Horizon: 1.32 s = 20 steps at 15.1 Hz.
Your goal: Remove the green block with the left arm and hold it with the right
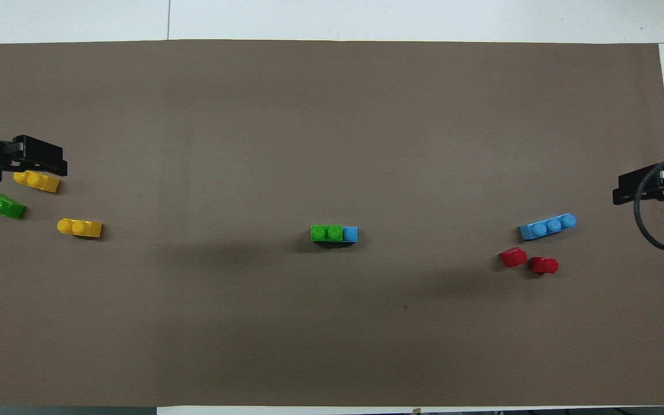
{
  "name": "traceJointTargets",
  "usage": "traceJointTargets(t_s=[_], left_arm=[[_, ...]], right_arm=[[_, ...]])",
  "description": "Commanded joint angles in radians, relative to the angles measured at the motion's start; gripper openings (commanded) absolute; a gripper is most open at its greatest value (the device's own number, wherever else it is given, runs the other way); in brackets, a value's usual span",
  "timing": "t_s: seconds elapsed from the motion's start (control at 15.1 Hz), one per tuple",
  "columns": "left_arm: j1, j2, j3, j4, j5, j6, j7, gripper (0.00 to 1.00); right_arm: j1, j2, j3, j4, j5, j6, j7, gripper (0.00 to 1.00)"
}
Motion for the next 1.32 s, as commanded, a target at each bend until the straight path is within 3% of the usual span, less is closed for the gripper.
traceJointTargets(t_s=[0.0,0.46,0.73,1.26], left_arm=[[-0.001,-0.034,-0.001,-0.039,-0.013,0.017,0.003,1.00],[0.008,-0.040,-0.001,-0.051,-0.014,0.007,-0.041,1.00],[-0.001,-0.057,-0.003,-0.085,-0.016,0.012,-0.289,1.00],[-0.055,-0.082,-0.009,-0.131,-0.063,0.017,-0.823,1.00]], right_arm=[[-0.003,-0.021,0.003,-0.026,-0.002,0.025,-0.023,1.00],[0.037,-0.022,0.006,-0.035,0.001,0.063,0.146,1.00],[0.110,-0.024,0.007,-0.058,0.010,0.071,0.360,0.99],[0.205,-0.045,0.007,-0.166,0.194,0.170,0.912,0.99]])
